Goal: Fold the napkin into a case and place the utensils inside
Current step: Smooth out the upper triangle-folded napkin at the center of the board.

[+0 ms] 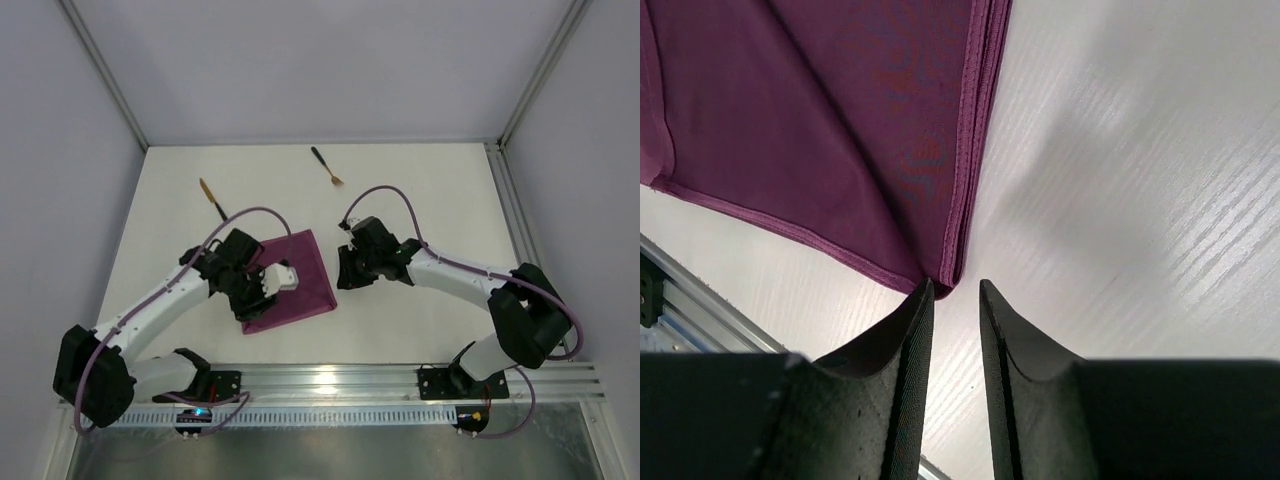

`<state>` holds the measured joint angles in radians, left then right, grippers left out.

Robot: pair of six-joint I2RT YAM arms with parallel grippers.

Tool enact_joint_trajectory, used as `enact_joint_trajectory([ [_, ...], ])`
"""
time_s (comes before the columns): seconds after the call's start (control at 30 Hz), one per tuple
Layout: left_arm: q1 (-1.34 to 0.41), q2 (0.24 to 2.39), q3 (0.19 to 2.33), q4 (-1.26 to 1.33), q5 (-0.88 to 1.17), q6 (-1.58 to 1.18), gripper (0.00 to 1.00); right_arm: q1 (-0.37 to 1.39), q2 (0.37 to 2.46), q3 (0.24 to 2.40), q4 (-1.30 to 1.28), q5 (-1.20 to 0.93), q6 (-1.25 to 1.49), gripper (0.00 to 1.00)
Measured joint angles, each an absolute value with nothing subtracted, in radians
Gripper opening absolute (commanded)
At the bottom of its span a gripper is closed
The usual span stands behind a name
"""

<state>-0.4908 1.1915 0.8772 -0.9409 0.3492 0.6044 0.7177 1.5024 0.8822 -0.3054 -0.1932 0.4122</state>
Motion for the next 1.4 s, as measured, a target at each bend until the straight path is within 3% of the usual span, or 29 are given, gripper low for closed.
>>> enact_joint_trajectory([
  [0.27,-0.728,1.168,0.727,-0.899,0.226,0.672,0.46,0.718,1.498,0.862,-0.31,-0.181,0.435,0.29],
  [0.53,-0.738,1.21,0.685,-0.778,0.137,0.683,0.41,0.718,1.498,0.822,-0.309,-0.167,0.453,0.29],
  [0.87,-0.738,1.291,0.678,-0.741,0.116,0.69,0.24,0.718,1.498,0.82,-0.309,-0.163,0.453,0.29],
  [1.13,-0.738,1.279,0.691,-0.787,0.131,0.69,0.38,0.718,1.498,0.82,-0.309,-0.162,0.453,0.29],
  [1.4,-0.738,1.251,0.722,-0.84,0.156,0.714,0.4,0.718,1.498,0.82,-0.309,-0.163,0.452,0.29],
])
